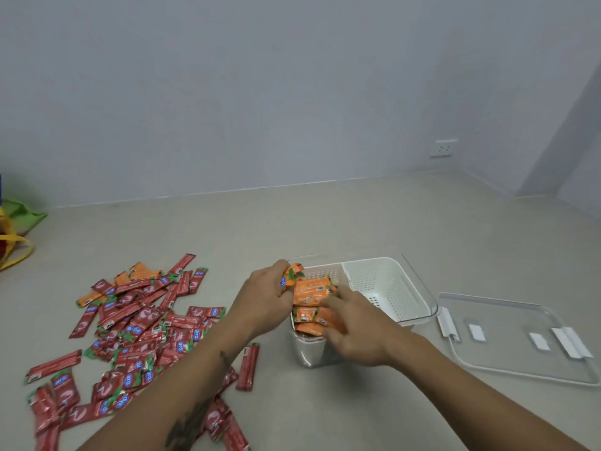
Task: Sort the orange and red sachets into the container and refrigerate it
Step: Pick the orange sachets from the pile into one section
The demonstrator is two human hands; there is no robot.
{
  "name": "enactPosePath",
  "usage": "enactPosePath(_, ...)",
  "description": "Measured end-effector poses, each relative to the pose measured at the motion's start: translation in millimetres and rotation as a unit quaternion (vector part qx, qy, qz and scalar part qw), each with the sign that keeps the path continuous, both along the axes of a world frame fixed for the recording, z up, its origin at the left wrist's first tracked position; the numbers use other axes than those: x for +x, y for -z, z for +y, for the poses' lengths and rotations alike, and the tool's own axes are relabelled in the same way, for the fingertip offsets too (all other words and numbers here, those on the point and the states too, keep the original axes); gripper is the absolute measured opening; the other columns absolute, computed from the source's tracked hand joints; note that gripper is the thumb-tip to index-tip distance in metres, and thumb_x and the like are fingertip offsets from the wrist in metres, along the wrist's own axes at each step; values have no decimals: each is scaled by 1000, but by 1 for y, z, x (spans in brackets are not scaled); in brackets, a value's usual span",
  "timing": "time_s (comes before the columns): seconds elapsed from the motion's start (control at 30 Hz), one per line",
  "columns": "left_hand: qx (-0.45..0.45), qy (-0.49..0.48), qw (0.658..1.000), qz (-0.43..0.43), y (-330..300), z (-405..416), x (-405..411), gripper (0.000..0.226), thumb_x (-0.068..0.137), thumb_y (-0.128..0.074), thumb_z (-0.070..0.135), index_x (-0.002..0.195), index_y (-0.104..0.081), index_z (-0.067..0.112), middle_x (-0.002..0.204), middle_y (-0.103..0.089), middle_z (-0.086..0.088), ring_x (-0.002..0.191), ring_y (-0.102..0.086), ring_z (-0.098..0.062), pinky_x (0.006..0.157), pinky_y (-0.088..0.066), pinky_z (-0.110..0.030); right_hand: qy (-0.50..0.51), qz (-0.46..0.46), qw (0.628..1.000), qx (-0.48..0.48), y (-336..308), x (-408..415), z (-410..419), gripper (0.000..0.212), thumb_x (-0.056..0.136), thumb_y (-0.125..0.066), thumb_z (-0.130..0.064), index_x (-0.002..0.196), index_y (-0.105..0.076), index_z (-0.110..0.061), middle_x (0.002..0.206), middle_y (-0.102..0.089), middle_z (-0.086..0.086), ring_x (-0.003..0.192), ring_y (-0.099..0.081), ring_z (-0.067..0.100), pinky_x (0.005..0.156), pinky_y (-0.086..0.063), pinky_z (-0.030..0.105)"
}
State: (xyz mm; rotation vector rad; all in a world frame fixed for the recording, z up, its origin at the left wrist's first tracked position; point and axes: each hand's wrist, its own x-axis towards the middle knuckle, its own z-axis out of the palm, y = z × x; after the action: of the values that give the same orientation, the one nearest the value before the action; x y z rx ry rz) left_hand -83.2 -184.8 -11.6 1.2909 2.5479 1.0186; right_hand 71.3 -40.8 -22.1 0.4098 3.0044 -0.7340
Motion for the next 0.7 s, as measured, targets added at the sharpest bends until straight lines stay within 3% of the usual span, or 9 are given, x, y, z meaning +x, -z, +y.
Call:
enactPosePath(0.07,-22,-8,1000,2,-3,17,1,11,88,-55,23,99,-55,23,91,-63,1,83,-59,-21,71,-52,-40,-28,-13,999,31,4,8,3,50,83,-51,-49,128,-54,-26,129,-47,-2,119,-46,18,101,-44,37)
enactPosePath(0.2,-84,12,996,6,-1,53,1,23,89,-55,26,112,-52,24,110,-62,-1,97,-58,-22,83,-52,-42,-70,-41,977,199,11,16,-3,33,85,-50,-34,113,-59,-18,117,-58,4,108,-55,28,86,-48,38)
enactPosePath(0.33,-226,69,970,49,6,68,-3,54,88,-57,22,140,-43,20,137,-46,-4,124,-48,-27,101,-44,-40,-63,-12,972,227,13,14,-7,28,84,-50,-27,108,-64,-19,108,-64,4,101,-60,30,76,-45,36)
enactPosePath(0.4,-268,94,954,96,10,66,-3,52,87,-57,19,138,-47,19,133,-47,-3,121,-50,-27,98,-45,-39,-62,-3,972,225,13,14,-6,28,83,-51,-27,107,-64,-20,108,-65,3,100,-61,29,75,-44,35)
enactPosePath(0.5,-228,109,962,104,13,58,-3,42,89,-54,17,131,-54,18,125,-53,-1,113,-53,-23,93,-47,-36,-59,11,974,219,15,15,-6,27,82,-51,-28,104,-65,-20,107,-66,2,99,-61,29,73,-44,35)
enactPosePath(0.7,-36,73,991,106,13,21,1,27,89,-54,13,113,-66,17,110,-65,3,101,-58,-17,88,-47,-30,-36,26,984,173,18,15,-6,23,77,-50,-34,94,-61,-23,100,-66,-5,95,-61,25,71,-43,33)
